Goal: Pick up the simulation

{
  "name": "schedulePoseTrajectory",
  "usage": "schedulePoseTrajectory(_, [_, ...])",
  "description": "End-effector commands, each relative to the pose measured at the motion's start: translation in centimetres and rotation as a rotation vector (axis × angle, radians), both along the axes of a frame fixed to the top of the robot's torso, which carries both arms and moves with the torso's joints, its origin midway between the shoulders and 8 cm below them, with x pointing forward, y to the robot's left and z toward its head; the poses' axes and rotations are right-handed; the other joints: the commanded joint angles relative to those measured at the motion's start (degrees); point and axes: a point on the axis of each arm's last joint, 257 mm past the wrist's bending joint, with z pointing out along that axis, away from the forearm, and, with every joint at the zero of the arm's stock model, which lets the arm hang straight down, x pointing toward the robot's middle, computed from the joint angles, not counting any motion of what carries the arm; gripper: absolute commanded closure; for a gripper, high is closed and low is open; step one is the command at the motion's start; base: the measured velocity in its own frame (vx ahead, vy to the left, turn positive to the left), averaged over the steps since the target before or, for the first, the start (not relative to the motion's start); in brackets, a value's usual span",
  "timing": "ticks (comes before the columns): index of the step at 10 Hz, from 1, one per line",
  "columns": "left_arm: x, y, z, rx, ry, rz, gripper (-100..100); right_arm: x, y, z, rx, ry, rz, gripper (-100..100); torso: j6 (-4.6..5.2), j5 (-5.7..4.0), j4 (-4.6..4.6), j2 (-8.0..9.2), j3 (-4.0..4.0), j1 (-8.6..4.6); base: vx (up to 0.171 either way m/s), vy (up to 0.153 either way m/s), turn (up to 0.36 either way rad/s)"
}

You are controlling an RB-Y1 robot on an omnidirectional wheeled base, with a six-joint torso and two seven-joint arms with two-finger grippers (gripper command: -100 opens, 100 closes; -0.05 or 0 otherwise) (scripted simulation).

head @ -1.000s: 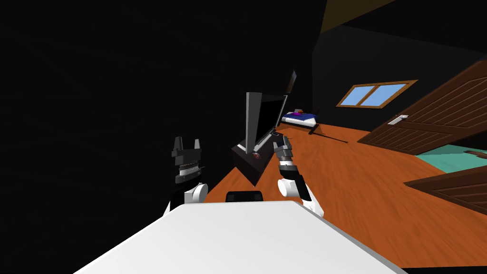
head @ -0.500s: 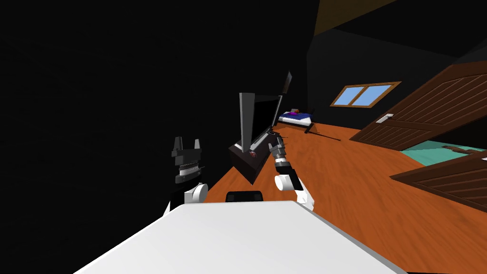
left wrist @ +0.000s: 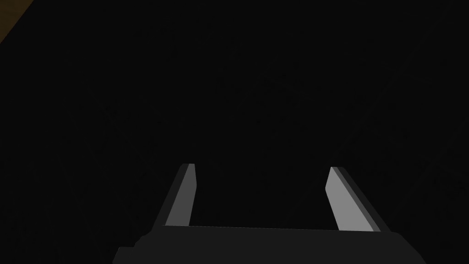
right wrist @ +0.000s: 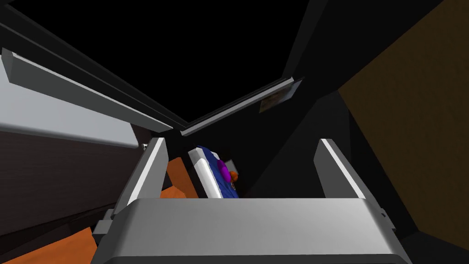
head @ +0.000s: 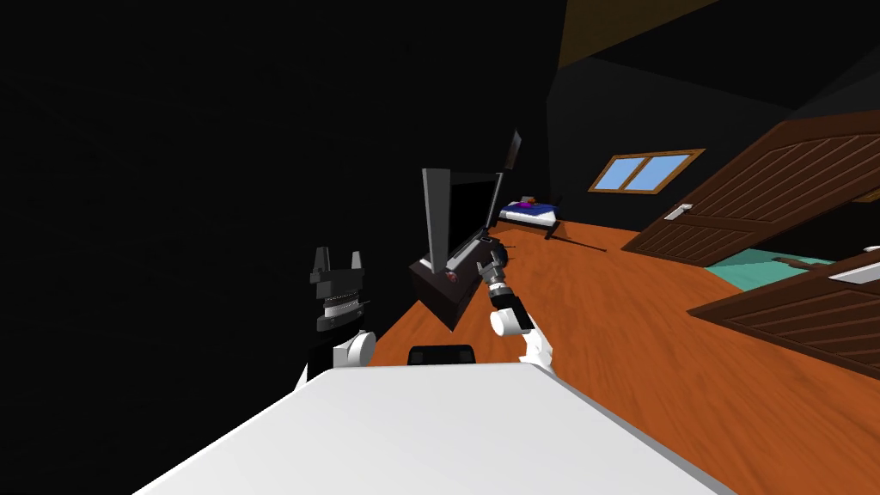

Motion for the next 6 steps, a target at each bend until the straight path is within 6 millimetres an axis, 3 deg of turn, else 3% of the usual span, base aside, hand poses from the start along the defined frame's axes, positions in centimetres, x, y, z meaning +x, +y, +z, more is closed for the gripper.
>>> schedulePoseTrajectory(1, [0.0,0.0,0.0,0.0,0.0,0.0,0,1.5,0.8,-1.7,0.053,0.059,0.029,-100,0.0,0.0,0.0,0.0,0.0,0.0,-0.033,-0.051,-0.025])
schedulePoseTrajectory(6, [0.0,0.0,0.0,0.0,0.0,0.0,0,3.8,2.1,-5.4,0.145,0.177,0.072,-100,0.0,0.01,-0.02,-0.08,-0.05,0.02,-0.018,-0.046,-0.015])
